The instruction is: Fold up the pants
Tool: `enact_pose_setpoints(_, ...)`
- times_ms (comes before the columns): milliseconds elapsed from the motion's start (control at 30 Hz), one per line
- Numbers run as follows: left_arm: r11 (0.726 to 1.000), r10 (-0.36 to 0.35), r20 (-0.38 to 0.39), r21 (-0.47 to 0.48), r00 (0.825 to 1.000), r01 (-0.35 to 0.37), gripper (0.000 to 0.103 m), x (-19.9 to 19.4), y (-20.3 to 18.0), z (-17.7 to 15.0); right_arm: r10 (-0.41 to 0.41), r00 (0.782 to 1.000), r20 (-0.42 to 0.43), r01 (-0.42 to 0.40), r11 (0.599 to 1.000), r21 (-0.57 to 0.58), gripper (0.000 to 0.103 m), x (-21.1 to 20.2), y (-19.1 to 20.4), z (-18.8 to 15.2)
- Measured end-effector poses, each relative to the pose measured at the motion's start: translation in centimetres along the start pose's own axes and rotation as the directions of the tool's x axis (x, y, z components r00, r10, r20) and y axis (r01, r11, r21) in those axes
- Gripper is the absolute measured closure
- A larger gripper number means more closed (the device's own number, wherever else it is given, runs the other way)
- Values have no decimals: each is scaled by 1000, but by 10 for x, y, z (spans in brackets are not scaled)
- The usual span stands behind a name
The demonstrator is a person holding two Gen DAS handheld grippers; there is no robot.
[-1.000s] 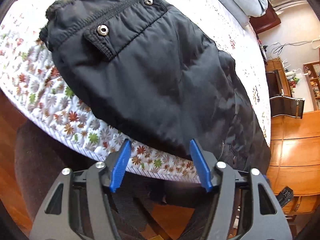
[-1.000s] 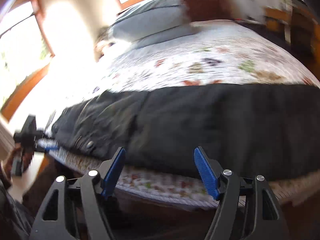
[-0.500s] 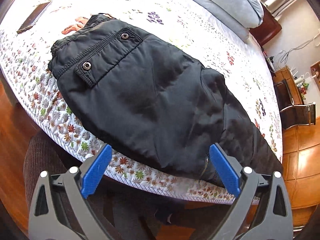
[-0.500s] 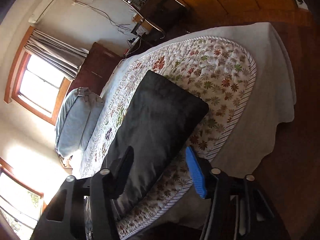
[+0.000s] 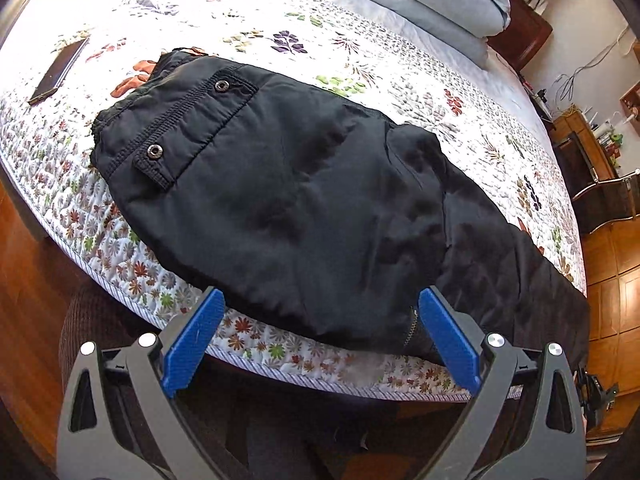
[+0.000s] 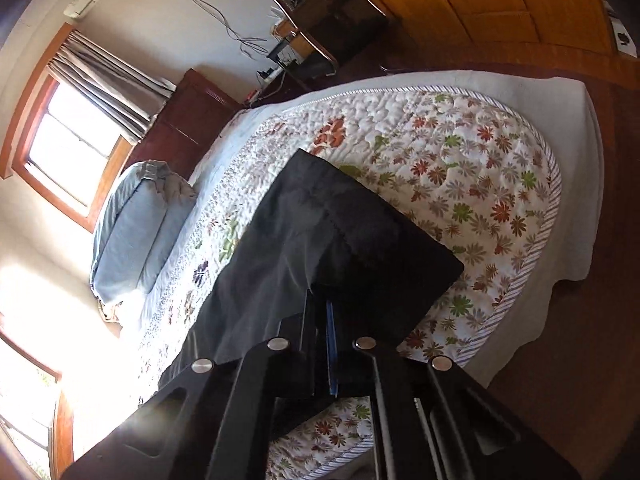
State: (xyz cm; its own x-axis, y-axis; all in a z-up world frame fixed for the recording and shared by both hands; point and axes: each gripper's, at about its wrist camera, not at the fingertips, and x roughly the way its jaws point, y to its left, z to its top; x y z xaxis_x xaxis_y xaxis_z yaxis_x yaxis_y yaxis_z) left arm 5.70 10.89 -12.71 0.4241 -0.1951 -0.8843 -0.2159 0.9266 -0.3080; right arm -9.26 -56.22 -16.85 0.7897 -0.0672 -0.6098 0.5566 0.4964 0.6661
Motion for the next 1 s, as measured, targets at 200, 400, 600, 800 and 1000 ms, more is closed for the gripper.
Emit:
enact_pose_setpoints(200, 1000, -2, -29, 17, 1000, 3, 5, 12, -6, -3, 11, 1000, 12, -11, 1000, 5, 97, -7, -17, -13)
enact_pose_setpoints(400, 1000, -14, -7, 11, 1000, 14, 5, 9, -7, -1, 69, 996, 56, -71, 997, 32, 57, -28, -16, -7)
enact_pose_setpoints(600, 999, 29, 33, 24, 999, -30, 5, 3, -5, 3, 185, 979, 82, -200, 946, 256, 32, -34, -51, -18)
enact_pose_setpoints(800, 997, 69, 57, 28, 996, -70, 5, -2, -1, 6, 285, 950, 131, -313, 872, 376, 23, -20, -77, -32)
enact_pose_setpoints(1000, 997, 75, 63, 17, 995, -76, 5, -4, 3, 8, 301, 940, 160, -340, 853, 397, 19, 2, -74, -28)
